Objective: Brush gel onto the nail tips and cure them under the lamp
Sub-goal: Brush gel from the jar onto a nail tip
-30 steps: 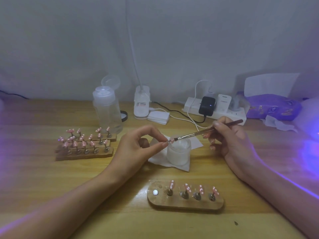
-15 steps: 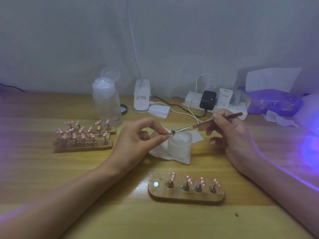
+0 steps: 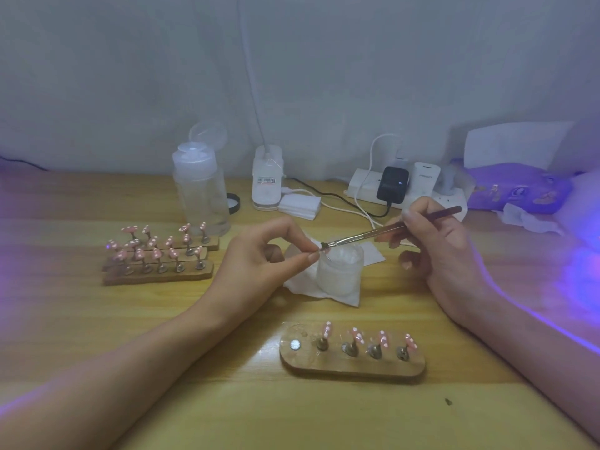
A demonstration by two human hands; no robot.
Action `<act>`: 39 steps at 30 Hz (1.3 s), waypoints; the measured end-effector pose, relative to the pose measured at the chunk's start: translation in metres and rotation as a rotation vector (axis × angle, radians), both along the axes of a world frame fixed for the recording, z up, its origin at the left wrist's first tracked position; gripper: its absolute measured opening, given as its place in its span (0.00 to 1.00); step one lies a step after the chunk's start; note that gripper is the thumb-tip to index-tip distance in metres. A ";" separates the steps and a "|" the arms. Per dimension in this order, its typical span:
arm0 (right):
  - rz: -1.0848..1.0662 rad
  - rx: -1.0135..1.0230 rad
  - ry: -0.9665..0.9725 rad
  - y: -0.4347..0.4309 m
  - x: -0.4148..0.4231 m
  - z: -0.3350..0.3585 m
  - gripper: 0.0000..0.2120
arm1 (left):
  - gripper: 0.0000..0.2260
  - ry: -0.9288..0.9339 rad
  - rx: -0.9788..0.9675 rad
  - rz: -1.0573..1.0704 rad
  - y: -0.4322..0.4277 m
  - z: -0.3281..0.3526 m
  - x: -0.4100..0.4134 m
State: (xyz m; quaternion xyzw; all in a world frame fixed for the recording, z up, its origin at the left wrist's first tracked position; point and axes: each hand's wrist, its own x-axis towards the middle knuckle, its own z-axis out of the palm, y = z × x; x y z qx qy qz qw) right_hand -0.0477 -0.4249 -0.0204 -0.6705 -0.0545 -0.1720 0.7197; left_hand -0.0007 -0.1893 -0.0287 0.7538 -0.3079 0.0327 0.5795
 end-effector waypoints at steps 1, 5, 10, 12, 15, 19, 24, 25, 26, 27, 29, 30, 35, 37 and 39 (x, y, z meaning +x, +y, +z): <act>-0.006 -0.007 0.003 0.001 0.000 0.000 0.10 | 0.04 0.002 0.001 0.002 0.000 0.000 0.000; -0.042 0.033 0.011 -0.002 0.000 0.000 0.11 | 0.05 0.045 -0.008 0.002 0.000 0.002 -0.003; -0.090 -0.027 0.004 0.001 0.000 0.000 0.11 | 0.06 0.084 -0.004 0.011 -0.001 0.005 -0.005; -0.114 0.002 -0.008 0.000 0.000 0.000 0.12 | 0.07 0.098 -0.004 0.016 -0.002 0.006 -0.006; -0.068 0.015 -0.035 0.002 -0.001 0.002 0.12 | 0.08 0.106 0.015 0.038 -0.003 0.006 -0.006; -0.110 -0.033 -0.001 0.001 -0.001 -0.001 0.14 | 0.09 0.126 0.008 0.030 -0.002 0.006 -0.005; -0.066 0.000 -0.032 0.002 0.000 0.001 0.12 | 0.09 0.110 0.025 0.037 -0.002 0.005 -0.004; -0.062 -0.026 -0.024 0.002 0.000 0.000 0.11 | 0.08 0.114 0.021 0.037 -0.002 0.005 -0.004; -0.068 -0.042 -0.015 0.002 0.000 0.000 0.11 | 0.08 0.121 0.015 0.035 -0.002 0.004 -0.004; -0.079 -0.042 -0.009 0.002 0.000 -0.001 0.11 | 0.08 0.126 0.012 0.031 -0.002 0.004 -0.004; -0.093 0.003 -0.016 0.001 -0.001 0.000 0.11 | 0.08 0.124 0.014 0.025 -0.002 0.004 -0.004; -0.089 0.026 -0.026 0.001 -0.001 0.001 0.11 | 0.09 0.118 0.018 0.024 -0.002 0.004 -0.004; -0.071 -0.060 -0.011 0.004 -0.002 0.001 0.11 | 0.09 0.125 0.008 0.015 -0.001 0.004 -0.003; -0.094 -0.044 -0.012 0.003 -0.003 0.002 0.11 | 0.09 0.138 0.001 0.006 -0.001 0.004 -0.003; -0.114 -0.033 -0.057 0.003 -0.005 0.006 0.13 | 0.08 0.135 -0.004 -0.002 -0.001 0.004 -0.003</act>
